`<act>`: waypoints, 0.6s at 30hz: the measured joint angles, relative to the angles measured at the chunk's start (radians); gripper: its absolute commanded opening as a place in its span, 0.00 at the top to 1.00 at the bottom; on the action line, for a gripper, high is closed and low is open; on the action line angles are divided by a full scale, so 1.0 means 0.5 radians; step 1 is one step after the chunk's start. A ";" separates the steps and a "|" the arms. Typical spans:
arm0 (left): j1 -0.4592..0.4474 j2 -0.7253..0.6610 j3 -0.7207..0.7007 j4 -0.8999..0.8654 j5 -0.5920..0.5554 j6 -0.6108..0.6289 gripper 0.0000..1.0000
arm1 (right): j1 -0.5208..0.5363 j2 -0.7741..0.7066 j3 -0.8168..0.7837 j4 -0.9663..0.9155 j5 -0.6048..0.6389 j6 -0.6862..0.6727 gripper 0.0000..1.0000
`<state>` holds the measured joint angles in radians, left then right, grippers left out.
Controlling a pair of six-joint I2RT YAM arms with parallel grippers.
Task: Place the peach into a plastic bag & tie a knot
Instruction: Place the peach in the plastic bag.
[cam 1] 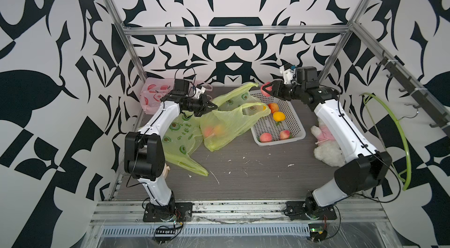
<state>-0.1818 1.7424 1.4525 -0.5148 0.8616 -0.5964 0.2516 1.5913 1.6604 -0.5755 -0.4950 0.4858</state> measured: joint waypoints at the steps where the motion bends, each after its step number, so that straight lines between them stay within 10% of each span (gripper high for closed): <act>1: 0.000 0.000 0.000 0.001 0.000 -0.001 1.00 | 0.034 0.037 0.036 -0.025 -0.008 -0.008 0.62; 11: -0.005 0.000 0.000 0.002 0.001 -0.010 1.00 | 0.257 0.376 0.223 -0.224 -0.083 -0.050 0.22; 18: -0.006 0.000 0.000 0.004 0.002 -0.012 1.00 | 0.256 0.206 0.222 -0.262 -0.010 -0.084 0.21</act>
<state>-0.1848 1.7424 1.4525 -0.5129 0.8623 -0.6025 0.3798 1.6943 1.7714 -0.7067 -0.4999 0.4438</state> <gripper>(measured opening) 0.041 0.810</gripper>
